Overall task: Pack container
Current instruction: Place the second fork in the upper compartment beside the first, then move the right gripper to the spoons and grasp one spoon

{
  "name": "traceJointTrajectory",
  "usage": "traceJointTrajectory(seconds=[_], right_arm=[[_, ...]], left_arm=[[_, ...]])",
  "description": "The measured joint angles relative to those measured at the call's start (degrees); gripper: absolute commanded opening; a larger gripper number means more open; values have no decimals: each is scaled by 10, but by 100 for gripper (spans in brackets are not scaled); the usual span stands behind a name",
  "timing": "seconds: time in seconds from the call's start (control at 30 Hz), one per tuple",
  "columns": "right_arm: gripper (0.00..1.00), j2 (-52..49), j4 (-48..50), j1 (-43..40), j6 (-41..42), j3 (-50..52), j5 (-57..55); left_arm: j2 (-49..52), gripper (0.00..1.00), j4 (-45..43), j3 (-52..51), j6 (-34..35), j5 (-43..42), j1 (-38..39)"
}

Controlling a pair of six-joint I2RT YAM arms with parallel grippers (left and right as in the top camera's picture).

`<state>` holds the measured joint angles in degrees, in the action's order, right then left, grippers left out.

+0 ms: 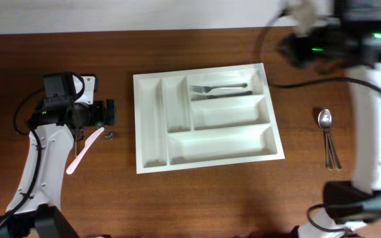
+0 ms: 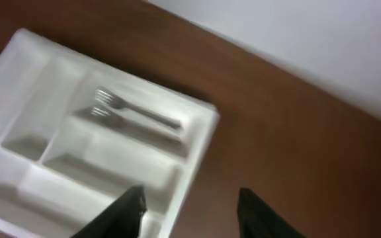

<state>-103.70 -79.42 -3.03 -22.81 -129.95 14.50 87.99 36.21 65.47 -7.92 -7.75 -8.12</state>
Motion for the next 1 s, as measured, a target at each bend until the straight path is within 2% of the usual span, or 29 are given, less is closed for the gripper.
traceJointTrajectory(seconds=[0.17,0.33,0.53,0.73,1.0], right_arm=[[39,-26,-63,-122,84,37,0],[38,-75,-58,-209,120,144,-18],[38,-83,-12,-236,132,284,-96],[39,-83,19,-241,136,370,-131],[38,-83,121,-272,162,492,-177]], left_arm=[[0,99,0,0,0,0,0],[0,99,0,0,0,0,0],[0,99,0,0,0,0,0],[0,99,0,0,0,0,0],[0,99,0,0,0,0,0]])
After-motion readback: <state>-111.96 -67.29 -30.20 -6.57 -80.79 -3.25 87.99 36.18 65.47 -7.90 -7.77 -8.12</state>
